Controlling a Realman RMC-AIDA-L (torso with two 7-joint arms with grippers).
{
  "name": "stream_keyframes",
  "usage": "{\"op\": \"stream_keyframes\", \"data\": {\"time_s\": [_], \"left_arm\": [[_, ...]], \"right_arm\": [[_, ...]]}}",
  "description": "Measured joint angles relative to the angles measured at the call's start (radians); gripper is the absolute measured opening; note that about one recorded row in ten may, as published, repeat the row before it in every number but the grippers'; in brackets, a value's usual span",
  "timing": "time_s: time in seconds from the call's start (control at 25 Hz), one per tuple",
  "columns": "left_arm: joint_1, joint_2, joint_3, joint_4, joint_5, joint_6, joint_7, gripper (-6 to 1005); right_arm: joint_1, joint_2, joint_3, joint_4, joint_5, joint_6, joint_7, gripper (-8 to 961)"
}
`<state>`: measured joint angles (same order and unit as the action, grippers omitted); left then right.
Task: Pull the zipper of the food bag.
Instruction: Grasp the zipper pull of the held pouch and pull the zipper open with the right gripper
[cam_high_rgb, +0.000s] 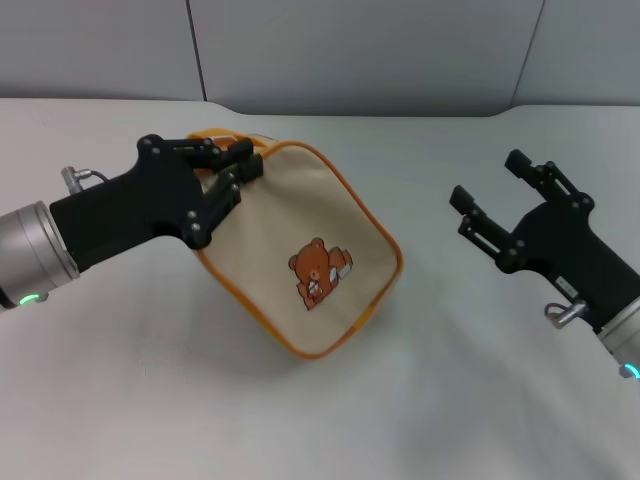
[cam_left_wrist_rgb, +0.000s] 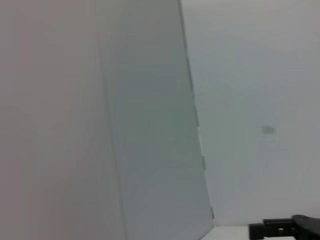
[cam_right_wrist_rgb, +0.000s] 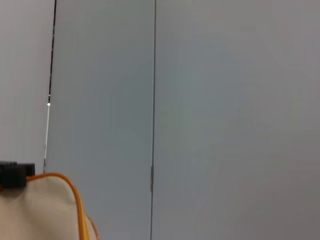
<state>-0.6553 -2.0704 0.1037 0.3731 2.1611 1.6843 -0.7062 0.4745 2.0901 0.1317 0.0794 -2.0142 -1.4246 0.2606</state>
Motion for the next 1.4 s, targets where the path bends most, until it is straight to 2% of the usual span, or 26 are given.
{"op": "stream_keyframes", "data": {"time_s": [0.24, 0.64, 0.88, 1.4], "left_arm": [[0.001, -0.001, 0.019, -0.004, 0.000, 0.010, 0.018, 131], [0.002, -0.002, 0.019, -0.008, 0.004, 0.012, 0.022, 117], [0.000, -0.002, 0.019, -0.010, 0.008, 0.014, 0.022, 113], [-0.001, -0.005, 0.053, -0.020, 0.000, 0.007, 0.024, 103]], "right_arm": [[0.008, 0.001, 0.012, 0.058, 0.007, 0.017, -0.197, 782], [0.109, 0.001, 0.001, 0.111, -0.001, 0.105, -0.451, 782], [0.135, -0.002, -0.001, 0.131, -0.134, 0.124, -0.458, 783], [0.129, 0.000, 0.014, 0.194, -0.151, 0.116, -0.465, 782]]}}
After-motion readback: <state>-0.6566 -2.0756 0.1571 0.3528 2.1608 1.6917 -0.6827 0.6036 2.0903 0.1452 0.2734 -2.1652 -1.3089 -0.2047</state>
